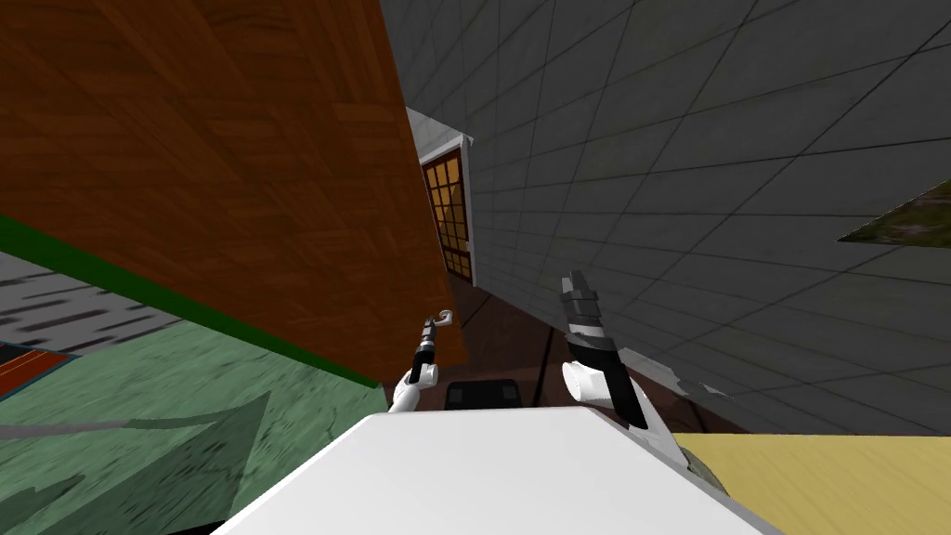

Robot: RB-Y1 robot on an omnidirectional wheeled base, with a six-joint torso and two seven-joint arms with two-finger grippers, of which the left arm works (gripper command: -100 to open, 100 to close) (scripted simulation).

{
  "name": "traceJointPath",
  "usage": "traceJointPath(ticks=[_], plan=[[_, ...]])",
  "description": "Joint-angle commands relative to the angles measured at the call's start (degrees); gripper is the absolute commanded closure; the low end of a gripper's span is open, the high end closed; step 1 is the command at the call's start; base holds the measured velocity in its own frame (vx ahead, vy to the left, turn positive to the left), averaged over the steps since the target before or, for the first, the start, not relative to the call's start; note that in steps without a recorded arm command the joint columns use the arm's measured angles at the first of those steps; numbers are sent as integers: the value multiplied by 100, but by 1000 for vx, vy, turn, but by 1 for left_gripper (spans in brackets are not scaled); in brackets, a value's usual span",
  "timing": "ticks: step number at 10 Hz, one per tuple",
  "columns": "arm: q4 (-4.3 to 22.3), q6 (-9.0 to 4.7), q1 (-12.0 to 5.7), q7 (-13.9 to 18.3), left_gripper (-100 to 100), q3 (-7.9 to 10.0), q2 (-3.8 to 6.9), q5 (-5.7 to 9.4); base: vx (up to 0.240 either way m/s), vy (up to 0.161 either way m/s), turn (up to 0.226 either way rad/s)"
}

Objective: Push the door open

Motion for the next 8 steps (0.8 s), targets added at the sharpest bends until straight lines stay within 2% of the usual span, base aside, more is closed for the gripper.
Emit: traceJointPath(ticks=[1, 5, 8], plan=[[113, -103, -109, -44, 100, 159, 49, 81, 194, -67, 92], [108, -107, -110, -181, 100, 353, -133, 178, 184, -88, 91], [105, -110, -111, -251, 100, 454, -276, 229, 138, -104, 77]])
